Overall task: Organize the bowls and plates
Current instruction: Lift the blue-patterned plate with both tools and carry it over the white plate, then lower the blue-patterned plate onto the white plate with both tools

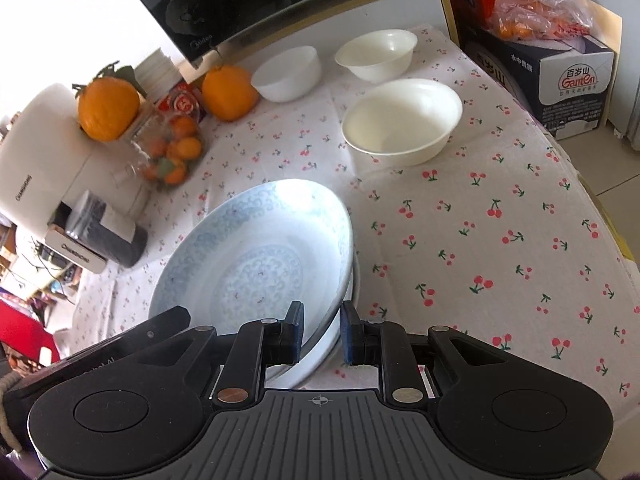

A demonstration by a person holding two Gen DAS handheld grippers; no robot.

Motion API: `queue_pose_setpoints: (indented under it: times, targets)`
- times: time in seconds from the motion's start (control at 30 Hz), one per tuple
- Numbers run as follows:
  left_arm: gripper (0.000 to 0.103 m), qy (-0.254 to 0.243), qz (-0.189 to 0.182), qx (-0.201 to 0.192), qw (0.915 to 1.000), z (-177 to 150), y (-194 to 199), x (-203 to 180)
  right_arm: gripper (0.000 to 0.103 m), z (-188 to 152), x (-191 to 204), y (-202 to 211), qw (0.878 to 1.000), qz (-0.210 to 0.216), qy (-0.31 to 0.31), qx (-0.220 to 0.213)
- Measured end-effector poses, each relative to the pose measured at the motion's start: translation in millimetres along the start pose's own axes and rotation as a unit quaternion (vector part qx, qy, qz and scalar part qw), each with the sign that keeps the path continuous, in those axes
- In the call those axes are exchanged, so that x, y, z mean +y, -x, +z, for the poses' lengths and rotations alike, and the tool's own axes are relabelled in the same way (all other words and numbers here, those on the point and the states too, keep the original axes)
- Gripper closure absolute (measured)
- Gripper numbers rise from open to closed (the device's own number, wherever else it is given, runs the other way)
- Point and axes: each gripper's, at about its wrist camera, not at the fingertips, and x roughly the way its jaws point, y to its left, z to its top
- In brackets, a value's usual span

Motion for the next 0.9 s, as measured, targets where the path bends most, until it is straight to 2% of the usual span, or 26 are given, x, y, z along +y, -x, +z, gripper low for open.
queue_pose_setpoints:
  times: [0.37,0.9]
  targets:
    - [0.084,-0.019,0.011,0.014,0.9997,-5,-4,-4,0.084,-1,3,-6,1.000,-0.018,0.016,0.007]
    - [0.084,-0.097,0.062,0.011,0.9932,-10,-5,-24,0.084,-5,13,-10,0.997,-0.050,0.053,0.015]
